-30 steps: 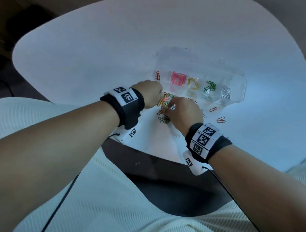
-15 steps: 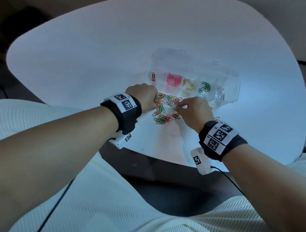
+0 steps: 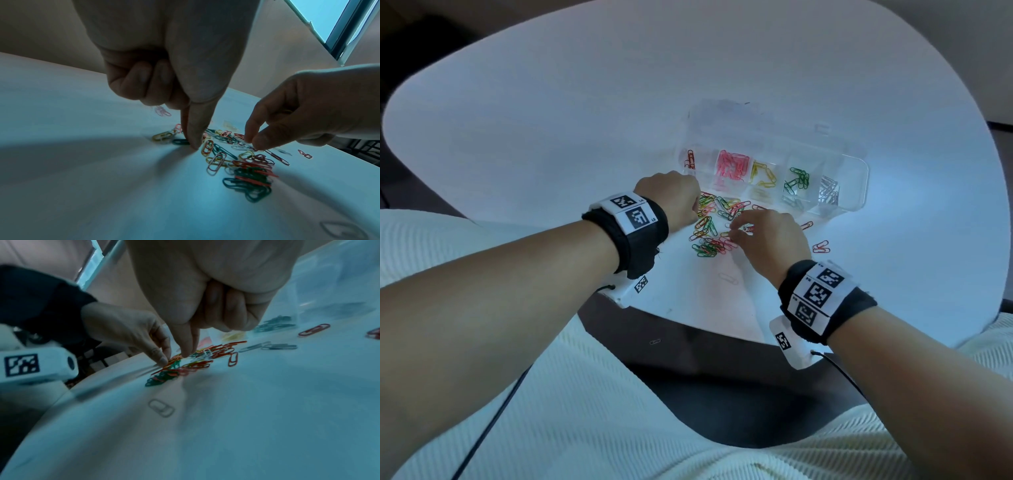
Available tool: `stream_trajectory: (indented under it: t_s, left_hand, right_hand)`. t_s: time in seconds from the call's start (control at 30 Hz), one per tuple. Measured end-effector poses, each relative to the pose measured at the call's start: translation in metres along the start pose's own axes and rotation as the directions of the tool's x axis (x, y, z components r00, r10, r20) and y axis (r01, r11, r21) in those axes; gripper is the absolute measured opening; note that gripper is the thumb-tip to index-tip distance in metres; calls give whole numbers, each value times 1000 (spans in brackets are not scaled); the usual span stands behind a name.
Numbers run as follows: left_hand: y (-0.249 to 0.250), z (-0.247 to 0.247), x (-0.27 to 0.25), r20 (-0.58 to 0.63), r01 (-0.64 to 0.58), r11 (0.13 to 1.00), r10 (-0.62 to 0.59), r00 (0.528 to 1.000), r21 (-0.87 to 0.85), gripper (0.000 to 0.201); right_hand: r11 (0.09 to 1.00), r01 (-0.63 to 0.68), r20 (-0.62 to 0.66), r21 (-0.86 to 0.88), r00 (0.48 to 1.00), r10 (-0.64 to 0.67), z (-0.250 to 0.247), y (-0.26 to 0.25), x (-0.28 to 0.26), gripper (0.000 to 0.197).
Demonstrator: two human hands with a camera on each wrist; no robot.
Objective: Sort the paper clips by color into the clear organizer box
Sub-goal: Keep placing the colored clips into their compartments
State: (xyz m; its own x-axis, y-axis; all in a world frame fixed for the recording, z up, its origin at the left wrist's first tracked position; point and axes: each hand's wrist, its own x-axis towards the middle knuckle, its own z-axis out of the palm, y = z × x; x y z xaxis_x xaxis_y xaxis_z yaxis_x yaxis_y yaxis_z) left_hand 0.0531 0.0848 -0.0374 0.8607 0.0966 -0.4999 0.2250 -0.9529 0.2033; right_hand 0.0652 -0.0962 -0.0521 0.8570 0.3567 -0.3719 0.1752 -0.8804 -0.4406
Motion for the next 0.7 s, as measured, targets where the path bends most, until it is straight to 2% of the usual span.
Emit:
stream_trajectory:
  t_s: [0.13,0.27,0.47,0.7]
  left_hand:
    - [2,0,0,11,-1,1000,0,1000,9,8]
    - [1,-1,-1,17,-1,1000,0,1000,11,8]
    - [1,0,-1,-12,-24,999,24,1000,31,9]
    - [0,-1,-1,-50,-50,999,51,997,19,11]
  right_hand:
    - [987,2,16,-159,1000,1,5,-8,1,19]
    - [986,-88,35,-145,995,94,5,-13,5,17]
    - [984,-89,5,-154,996,91,2,-7,3,22]
    - [973,-157,-98,167,980,175,-1,12,-7,10]
